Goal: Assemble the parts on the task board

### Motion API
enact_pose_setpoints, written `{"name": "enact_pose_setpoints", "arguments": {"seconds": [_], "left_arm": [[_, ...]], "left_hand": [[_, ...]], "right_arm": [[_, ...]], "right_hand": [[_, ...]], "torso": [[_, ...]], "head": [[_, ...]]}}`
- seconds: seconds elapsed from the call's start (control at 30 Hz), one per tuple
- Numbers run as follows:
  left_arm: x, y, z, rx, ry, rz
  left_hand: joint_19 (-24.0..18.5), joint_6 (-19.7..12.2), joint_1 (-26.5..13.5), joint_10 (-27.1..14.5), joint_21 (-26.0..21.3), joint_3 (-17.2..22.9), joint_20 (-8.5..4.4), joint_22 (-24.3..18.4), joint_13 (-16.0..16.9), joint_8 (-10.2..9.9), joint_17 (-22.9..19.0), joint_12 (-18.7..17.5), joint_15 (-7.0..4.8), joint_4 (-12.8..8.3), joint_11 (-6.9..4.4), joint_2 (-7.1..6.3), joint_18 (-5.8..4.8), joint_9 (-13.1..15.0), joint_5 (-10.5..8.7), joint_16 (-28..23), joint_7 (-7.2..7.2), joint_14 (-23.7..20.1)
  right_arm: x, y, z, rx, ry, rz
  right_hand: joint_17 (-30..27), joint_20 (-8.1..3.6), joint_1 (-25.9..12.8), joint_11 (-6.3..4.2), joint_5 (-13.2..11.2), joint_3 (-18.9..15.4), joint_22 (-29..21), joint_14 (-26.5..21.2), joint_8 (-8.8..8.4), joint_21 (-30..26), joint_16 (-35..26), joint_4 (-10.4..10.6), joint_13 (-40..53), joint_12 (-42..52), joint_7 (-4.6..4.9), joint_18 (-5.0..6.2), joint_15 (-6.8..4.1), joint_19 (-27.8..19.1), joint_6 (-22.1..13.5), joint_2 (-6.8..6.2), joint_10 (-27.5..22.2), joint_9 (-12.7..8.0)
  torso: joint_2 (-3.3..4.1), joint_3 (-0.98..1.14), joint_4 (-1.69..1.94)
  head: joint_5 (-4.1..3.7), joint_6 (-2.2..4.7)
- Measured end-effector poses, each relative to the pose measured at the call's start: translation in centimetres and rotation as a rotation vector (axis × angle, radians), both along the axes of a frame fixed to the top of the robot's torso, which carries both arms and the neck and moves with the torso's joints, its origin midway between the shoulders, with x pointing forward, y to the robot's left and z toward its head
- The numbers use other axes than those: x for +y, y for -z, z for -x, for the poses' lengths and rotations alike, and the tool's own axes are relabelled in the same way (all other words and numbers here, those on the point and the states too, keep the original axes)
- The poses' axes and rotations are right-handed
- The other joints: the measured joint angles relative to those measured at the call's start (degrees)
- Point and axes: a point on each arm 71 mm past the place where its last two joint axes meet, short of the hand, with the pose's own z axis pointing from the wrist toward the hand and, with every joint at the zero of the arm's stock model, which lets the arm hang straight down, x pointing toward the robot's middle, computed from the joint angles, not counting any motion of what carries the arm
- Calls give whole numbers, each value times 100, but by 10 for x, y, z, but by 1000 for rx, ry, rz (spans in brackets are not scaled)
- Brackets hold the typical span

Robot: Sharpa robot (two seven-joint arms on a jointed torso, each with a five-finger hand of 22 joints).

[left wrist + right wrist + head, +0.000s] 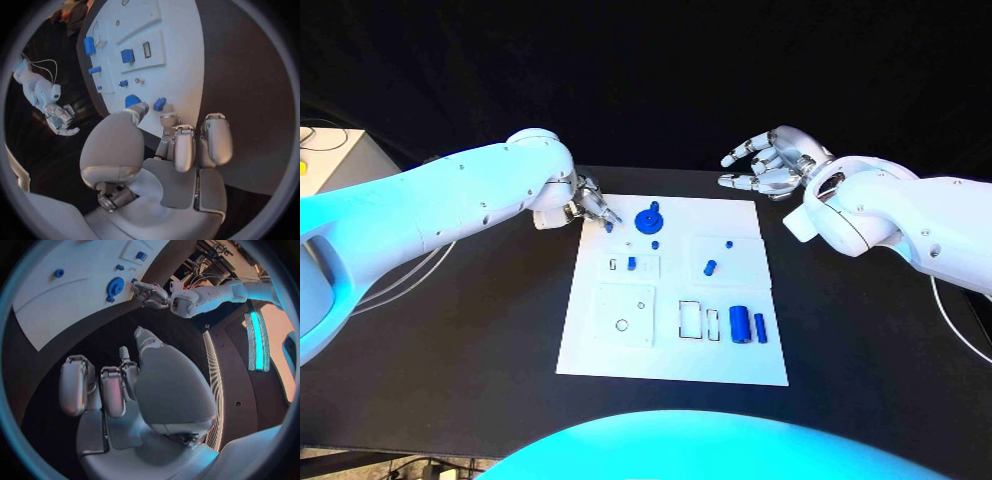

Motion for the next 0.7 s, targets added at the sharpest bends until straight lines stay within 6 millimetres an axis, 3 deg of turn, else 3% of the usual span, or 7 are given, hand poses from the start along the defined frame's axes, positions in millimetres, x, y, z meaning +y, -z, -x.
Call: {"name": "enact_pose_setpoints", "arguments": {"seconds": [0.13,0.43,0.57,0.7], "left_arm": [[1,0,0,2,-1,-1],[2,0,0,4,-3,-2],[2,0,0,5,-5,2],[2,0,0,9,-8,11]], "left_hand": [[0,0,87,0,0,0,0,4,-7,0,0,0,0,0,0,49,0,-12,0,0,0,0],[0,63,439,-21,0,115,0,29,-12,24,0,0,0,-36,-21,350,0,-33,0,0,-20,0],[0,83,695,-49,0,358,0,40,-31,76,0,21,0,-169,-52,493,0,-37,0,0,-40,0],[0,-11,857,-60,0,869,0,59,-84,138,0,21,-22,-397,-83,501,0,-45,-85,0,-71,22]], "right_arm": [[0,0,0,0,0,0],[0,0,-1,1,0,1],[0,0,-1,1,1,1],[0,0,-1,1,1,2]], "right_hand": [[0,0,0,0,0,0,2,0,0,0,0,0,0,0,0,0,0,0,0,0,0,0],[0,0,0,0,0,0,4,0,0,0,0,0,0,0,0,0,0,0,0,0,0,-1],[0,0,0,0,0,16,4,0,0,0,0,-16,0,0,0,0,0,0,0,0,0,-1],[0,0,0,0,0,24,4,0,0,0,0,-24,0,0,0,0,0,0,0,0,0,-1]], "torso": [[0,0,1],[1,0,-3],[1,1,-3],[1,2,-3]], "head": [[-1,0],[8,0],[8,0],[2,0]]}}
